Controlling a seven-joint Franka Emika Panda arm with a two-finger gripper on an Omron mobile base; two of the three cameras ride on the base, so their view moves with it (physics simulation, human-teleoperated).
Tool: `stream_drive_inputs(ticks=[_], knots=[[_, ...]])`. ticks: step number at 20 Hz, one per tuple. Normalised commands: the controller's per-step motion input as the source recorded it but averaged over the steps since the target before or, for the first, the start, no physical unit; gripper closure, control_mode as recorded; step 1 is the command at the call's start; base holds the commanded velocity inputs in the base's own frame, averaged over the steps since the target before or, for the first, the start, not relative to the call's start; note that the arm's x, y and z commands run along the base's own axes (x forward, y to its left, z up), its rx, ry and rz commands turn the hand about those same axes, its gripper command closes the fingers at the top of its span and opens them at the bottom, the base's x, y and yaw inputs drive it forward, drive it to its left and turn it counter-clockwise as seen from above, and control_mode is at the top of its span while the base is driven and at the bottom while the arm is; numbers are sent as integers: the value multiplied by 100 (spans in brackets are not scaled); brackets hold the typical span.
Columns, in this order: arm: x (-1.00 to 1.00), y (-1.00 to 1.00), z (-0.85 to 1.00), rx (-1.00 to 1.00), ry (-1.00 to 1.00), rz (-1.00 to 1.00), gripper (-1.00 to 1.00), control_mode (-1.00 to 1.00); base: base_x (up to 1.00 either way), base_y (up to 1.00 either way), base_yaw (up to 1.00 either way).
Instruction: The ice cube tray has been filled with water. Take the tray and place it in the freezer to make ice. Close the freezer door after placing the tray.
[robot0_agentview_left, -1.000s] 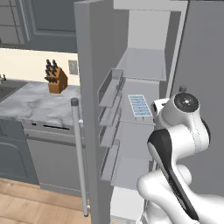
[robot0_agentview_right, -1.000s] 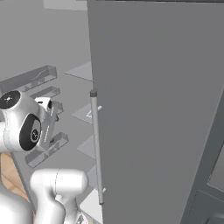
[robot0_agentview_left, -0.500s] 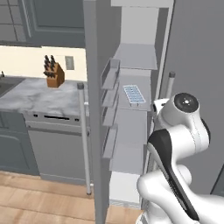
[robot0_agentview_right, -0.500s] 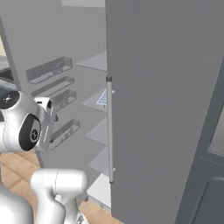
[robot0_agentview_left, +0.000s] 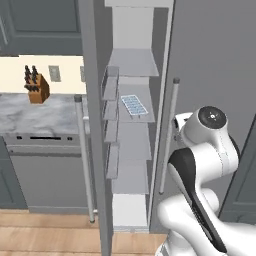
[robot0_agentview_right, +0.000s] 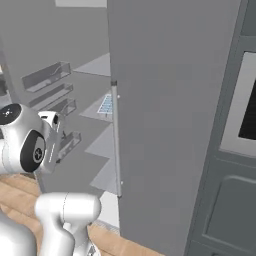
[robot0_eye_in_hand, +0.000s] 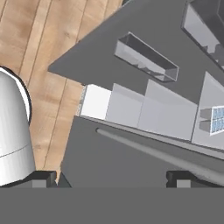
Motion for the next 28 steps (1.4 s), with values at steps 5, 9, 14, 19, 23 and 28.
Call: stream_drive_inputs(ticks=[5,9,14,19,23,28], knots=[[0,0,0,0,0,0,-100,100,-1,46,-30],[0,0,0,0,0,0,-100,100,-17,42,-27],[0,0,0,0,0,0,-100,100,-38,33,-25],[0,0,0,0,0,0,-100,100,-65,19,-23],[0,0,0,0,0,0,-100,100,-43,49,-19],[0,0,0,0,0,0,-100,100,-8,69,-11]])
